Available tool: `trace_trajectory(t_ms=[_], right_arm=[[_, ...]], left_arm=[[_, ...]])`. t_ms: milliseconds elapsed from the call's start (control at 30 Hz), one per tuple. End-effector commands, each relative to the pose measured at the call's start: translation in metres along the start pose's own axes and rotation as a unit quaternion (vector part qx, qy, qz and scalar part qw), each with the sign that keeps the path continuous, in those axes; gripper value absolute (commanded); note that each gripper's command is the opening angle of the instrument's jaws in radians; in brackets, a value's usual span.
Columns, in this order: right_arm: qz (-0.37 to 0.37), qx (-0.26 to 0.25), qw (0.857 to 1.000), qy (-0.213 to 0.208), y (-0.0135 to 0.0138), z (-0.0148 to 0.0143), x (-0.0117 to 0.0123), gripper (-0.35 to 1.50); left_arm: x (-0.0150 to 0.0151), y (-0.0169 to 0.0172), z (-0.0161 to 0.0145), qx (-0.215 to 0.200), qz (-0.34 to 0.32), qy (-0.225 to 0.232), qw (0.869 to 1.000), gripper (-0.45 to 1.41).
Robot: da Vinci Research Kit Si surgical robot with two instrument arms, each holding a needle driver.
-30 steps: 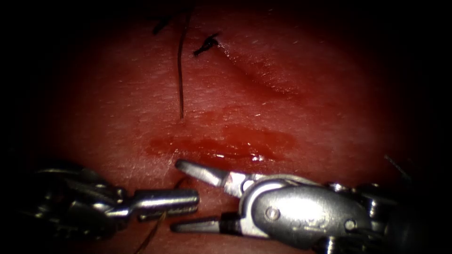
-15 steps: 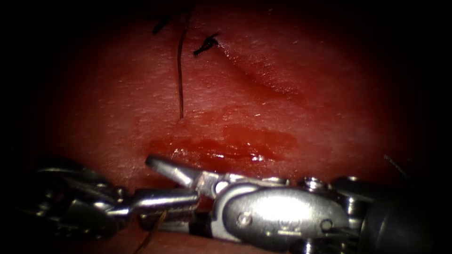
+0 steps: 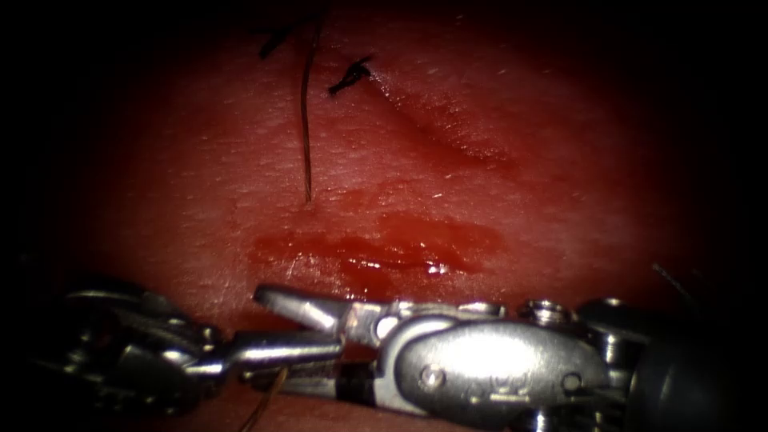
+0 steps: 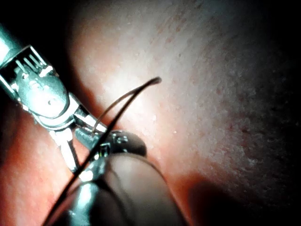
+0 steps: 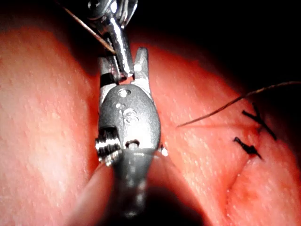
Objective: Wound Closure
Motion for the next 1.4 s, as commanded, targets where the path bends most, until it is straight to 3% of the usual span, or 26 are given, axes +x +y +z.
trace_trajectory(t_ms=[33,100,200,367,400,433,467,500,533,933,967,1000,1133,1400], right_arm=[[-0.002,-0.005,1.0,0.003,0.0006,0.0012,-0.0006,1.2],[0.001,-0.006,1.0,0.003,0.0007,0.0015,-0.0009,1.31],[0.001,0.003,1.0,0.014,0.0009,0.0017,-0.0011,1.35],[-0.002,0.012,1.0,0.028,0.0011,0.0017,-0.0013,1.35],[-0.002,0.014,0.999,0.031,0.0011,0.0017,-0.0013,1.26],[-0.004,0.017,0.999,0.034,0.0009,0.0017,-0.0013,1.11],[-0.005,0.019,0.999,0.037,0.0007,0.0016,-0.0013,0.74],[-0.007,0.023,0.999,0.041,0.0003,0.0017,-0.0012,0.12],[-0.008,0.028,0.999,0.046,0.0001,0.0017,-0.0012,-0.35],[-0.008,0.017,1.0,0.018,0.0013,0.0003,-0.0027,-0.35],[0.014,0.005,1.0,0.009,0.0019,-0.0001,-0.0032,-0.35],[0.042,-0.005,0.999,-0.003,0.0025,-0.0004,-0.0039,-0.35],[0.129,-0.024,0.991,-0.015,0.0041,-0.0009,-0.0068,-0.35],[0.149,-0.022,0.988,-0.017,0.0032,-0.0011,-0.0116,-0.35]], left_arm=[[0.0002,-0.0001,0.0008,0.0,0.001,-0.002,1.0,-0.45],[0.0002,-0.0001,0.0007,0.001,0.001,-0.004,1.0,-0.45],[0.0002,-0.0001,0.0007,0.002,0.001,-0.004,1.0,-0.45],[0.0002,-0.0001,0.0006,0.003,-0.002,-0.006,1.0,-0.45],[0.0002,-0.0001,0.0006,0.003,-0.002,-0.006,1.0,-0.45],[0.0002,-0.0001,0.0006,0.003,-0.002,-0.007,1.0,-0.45],[0.0002,-0.0001,0.0006,0.003,-0.002,-0.007,1.0,-0.45],[0.0002,-0.0001,0.0006,0.003,-0.005,-0.007,1.0,-0.45],[0.0002,-0.0001,0.0006,0.003,-0.005,-0.007,1.0,-0.45],[-0.0003,0.0004,0.0006,0.002,-0.008,-0.008,1.0,-0.45],[-0.0006,0.0006,0.0006,-0.013,-0.018,-0.009,1.0,-0.05],[-0.0009,0.0008,0.0007,-0.027,-0.02,-0.009,0.999,0.22],[-0.0013,0.001,0.0001,-0.045,-0.025,-0.016,0.999,0.27],[-0.001,0.0022,-0.0021,-0.085,-0.072,-0.056,0.992,0.31]])
